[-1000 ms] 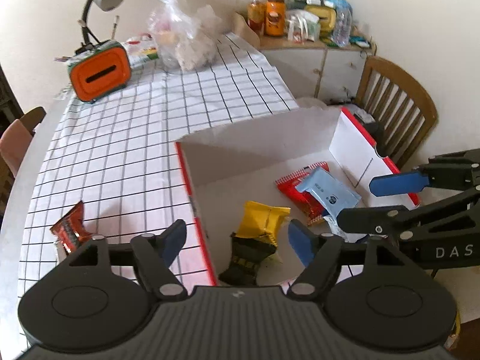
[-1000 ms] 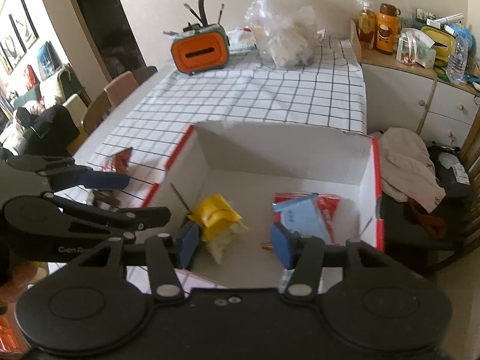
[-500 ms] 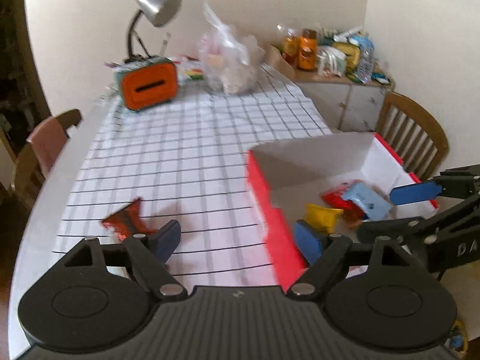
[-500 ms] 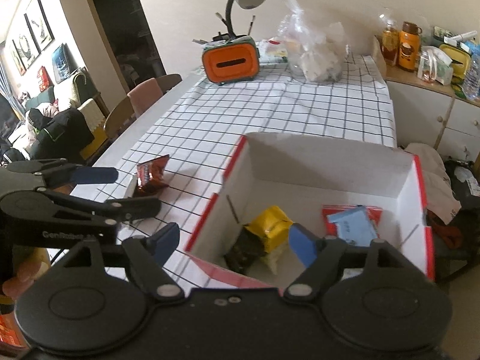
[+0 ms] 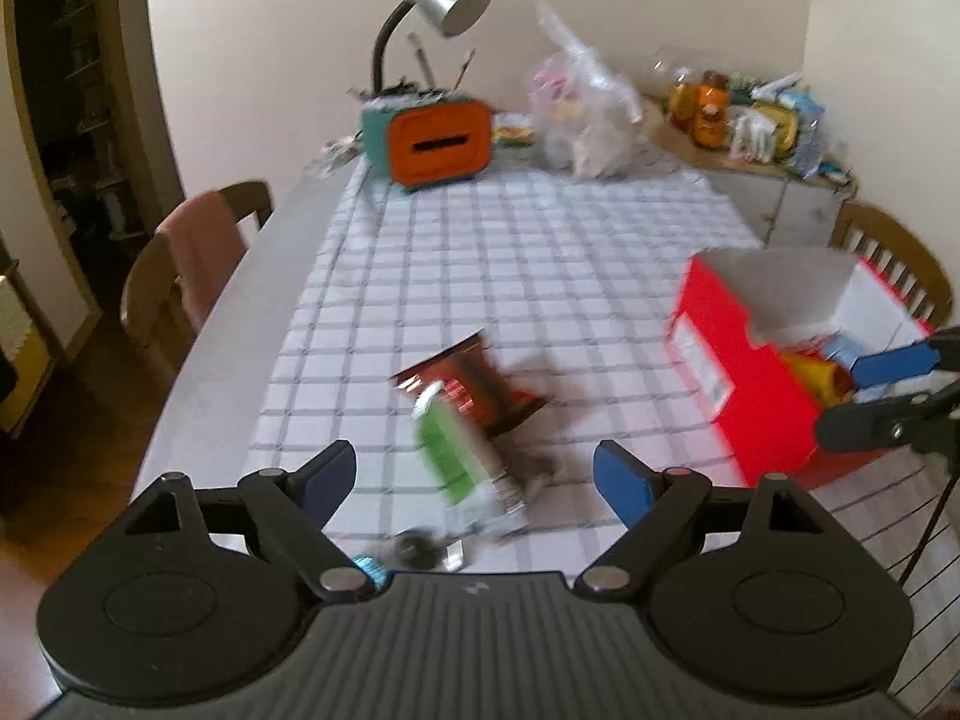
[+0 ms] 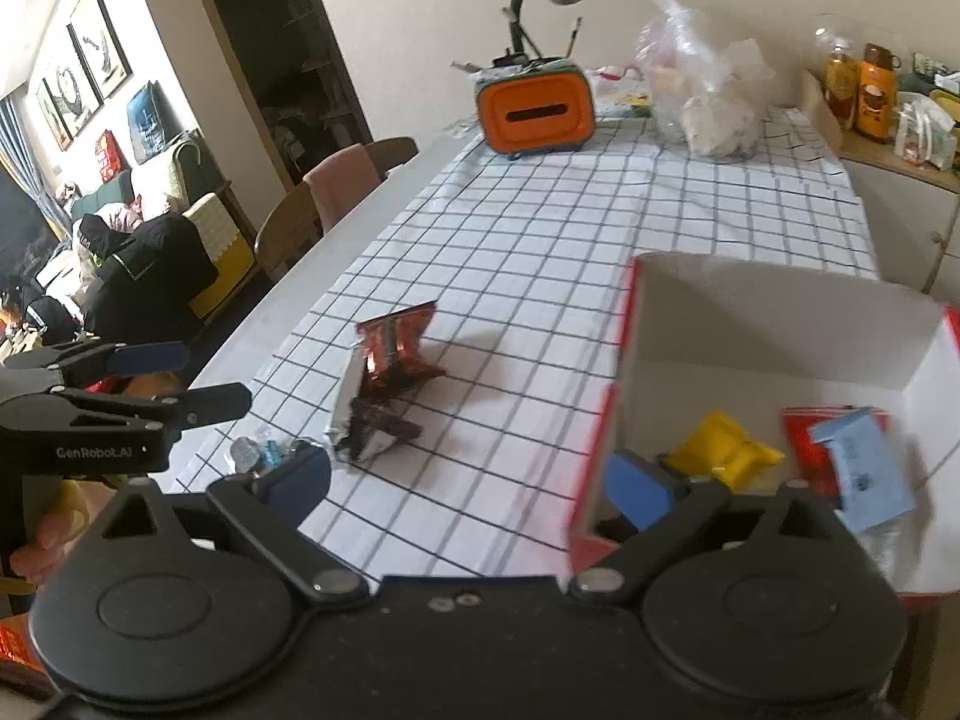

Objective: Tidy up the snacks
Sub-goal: 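Move both tools back from the box to the snack pile, then grasp the teal candy with left tool while right tool grasps brown chocolate packet, then carry the teal candy and brown chocolate packet with both tools over the box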

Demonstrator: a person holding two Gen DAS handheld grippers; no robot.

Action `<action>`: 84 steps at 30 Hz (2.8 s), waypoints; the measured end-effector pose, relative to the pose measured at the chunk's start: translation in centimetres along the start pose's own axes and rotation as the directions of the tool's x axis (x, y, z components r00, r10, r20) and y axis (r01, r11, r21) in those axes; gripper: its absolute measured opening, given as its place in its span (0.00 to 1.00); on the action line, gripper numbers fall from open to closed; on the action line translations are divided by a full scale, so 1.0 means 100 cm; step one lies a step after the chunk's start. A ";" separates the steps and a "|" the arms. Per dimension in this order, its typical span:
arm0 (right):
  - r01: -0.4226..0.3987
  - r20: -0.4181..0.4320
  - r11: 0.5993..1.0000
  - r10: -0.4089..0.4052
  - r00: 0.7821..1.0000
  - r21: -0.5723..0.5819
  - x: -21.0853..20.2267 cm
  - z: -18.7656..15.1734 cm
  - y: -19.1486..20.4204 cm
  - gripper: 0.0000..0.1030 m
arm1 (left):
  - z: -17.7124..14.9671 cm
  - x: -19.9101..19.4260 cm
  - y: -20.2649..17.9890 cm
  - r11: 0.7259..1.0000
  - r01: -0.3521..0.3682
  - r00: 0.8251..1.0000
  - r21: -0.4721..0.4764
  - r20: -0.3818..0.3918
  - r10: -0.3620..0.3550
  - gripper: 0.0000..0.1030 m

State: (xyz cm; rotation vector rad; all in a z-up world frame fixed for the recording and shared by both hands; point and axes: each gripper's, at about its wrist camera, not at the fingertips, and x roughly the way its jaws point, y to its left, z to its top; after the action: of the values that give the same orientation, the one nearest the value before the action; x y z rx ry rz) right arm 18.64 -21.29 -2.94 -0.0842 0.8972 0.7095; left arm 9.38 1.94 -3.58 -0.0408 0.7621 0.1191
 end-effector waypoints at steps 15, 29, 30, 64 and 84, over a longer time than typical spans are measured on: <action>-0.008 -0.138 0.990 -0.012 0.990 -0.141 0.090 -0.005 0.060 0.96 | -0.043 0.057 0.064 0.994 0.071 0.983 0.083 -0.175 -0.056 0.84; 0.015 -0.181 0.982 -0.050 0.982 -0.190 0.148 0.022 0.076 0.93 | -0.053 0.096 0.067 0.965 0.138 0.975 0.222 -0.201 -0.093 0.84; 0.002 -0.189 0.980 -0.040 0.981 -0.198 0.151 0.024 0.076 0.91 | -0.054 0.098 0.067 0.962 0.143 0.974 0.232 -0.203 -0.096 0.84; -0.133 -0.192 0.820 0.029 0.981 -0.556 0.196 -0.011 0.089 0.47 | -0.058 0.118 0.068 0.949 0.230 0.949 0.216 -0.264 -0.170 0.44; -0.017 -0.084 0.926 -0.016 0.996 -0.378 0.157 -0.028 0.068 0.28 | -0.062 0.108 0.068 0.973 0.187 0.959 0.136 -0.242 -0.150 0.35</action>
State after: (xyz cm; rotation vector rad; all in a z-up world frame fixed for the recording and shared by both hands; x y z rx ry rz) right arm 19.13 -8.67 -14.89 -0.4620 0.8314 0.8784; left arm 12.03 9.18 -15.47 0.0315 0.9943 -0.1116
